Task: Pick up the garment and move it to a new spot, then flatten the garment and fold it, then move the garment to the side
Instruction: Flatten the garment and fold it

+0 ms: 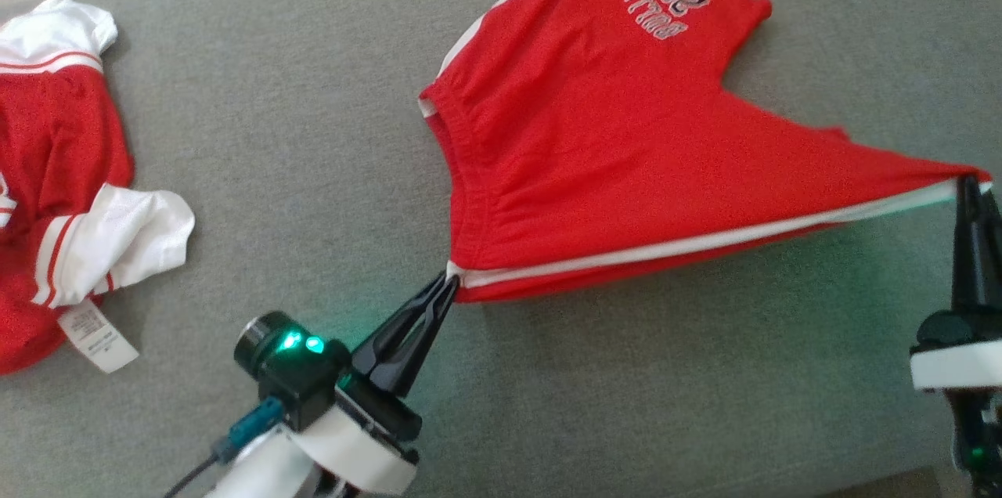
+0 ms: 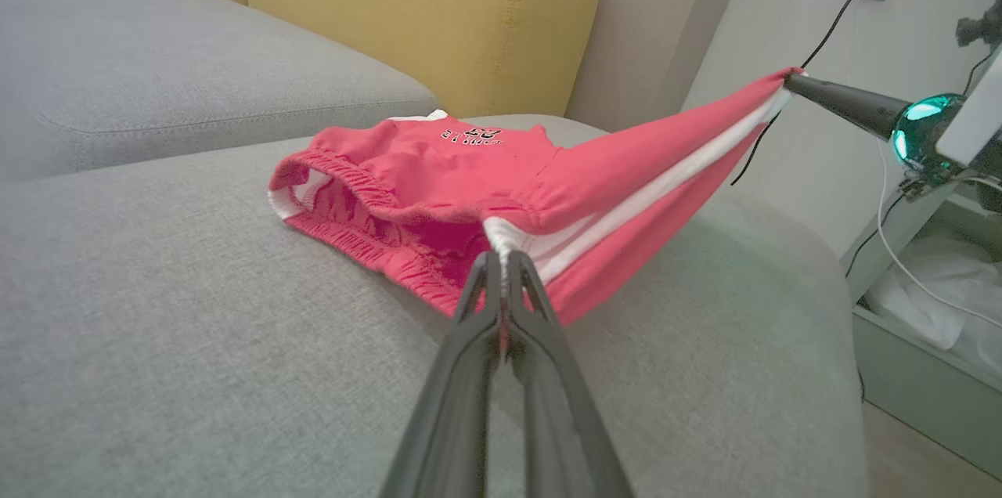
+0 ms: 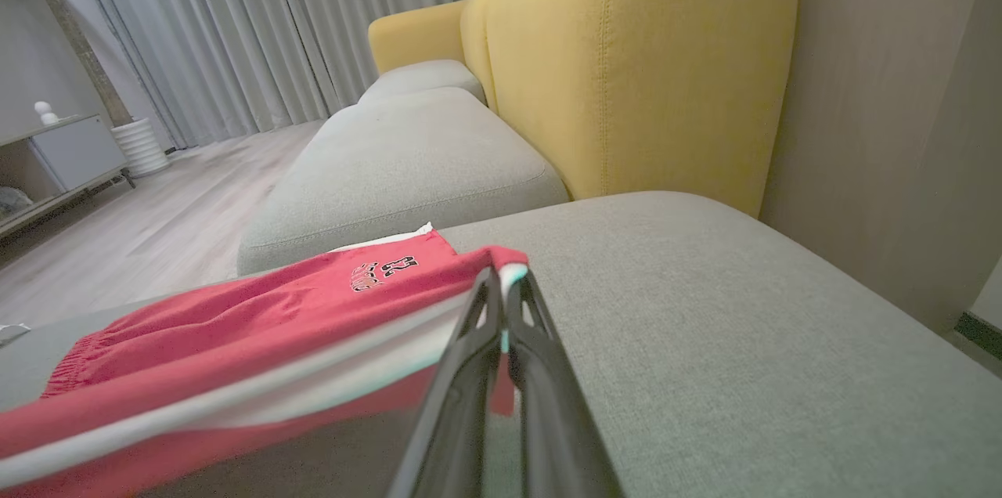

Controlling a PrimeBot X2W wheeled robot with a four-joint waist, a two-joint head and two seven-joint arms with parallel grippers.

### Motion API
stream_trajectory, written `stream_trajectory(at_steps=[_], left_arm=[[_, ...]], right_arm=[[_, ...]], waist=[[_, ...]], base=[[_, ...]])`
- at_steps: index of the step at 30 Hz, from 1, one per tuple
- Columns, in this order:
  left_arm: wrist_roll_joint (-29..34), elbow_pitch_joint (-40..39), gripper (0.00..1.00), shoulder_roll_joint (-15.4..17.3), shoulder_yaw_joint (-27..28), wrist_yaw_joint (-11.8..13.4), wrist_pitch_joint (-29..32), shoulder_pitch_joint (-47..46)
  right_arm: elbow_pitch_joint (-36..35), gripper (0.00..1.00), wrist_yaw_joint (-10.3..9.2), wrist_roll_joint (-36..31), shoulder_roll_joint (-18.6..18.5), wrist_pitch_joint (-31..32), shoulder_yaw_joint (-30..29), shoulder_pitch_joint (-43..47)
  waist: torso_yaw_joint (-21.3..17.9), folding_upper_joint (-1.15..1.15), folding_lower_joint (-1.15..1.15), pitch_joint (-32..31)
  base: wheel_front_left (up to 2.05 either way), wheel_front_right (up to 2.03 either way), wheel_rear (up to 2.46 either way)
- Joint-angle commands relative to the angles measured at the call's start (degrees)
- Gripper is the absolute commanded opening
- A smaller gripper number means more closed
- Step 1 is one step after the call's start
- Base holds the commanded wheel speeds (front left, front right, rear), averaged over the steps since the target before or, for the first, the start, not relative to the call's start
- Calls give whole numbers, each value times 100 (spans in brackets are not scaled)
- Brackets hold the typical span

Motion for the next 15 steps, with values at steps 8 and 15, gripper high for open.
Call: stream_trajectory(at_steps=[8, 15], left_arm=[[-356, -417, 0, -68, 489, 77, 6, -275], [-551, 253, 0, -829, 686, 168, 308, -1632]], right_arm=[[-591, 0, -4, 161, -217, 696, -20, -571], [532, 0, -4, 117, -551, 1199, 399, -2342]], waist=[[93, 0, 2, 119], [403, 0, 2, 651]], base=[[0, 0, 0], [0, 0, 0]])
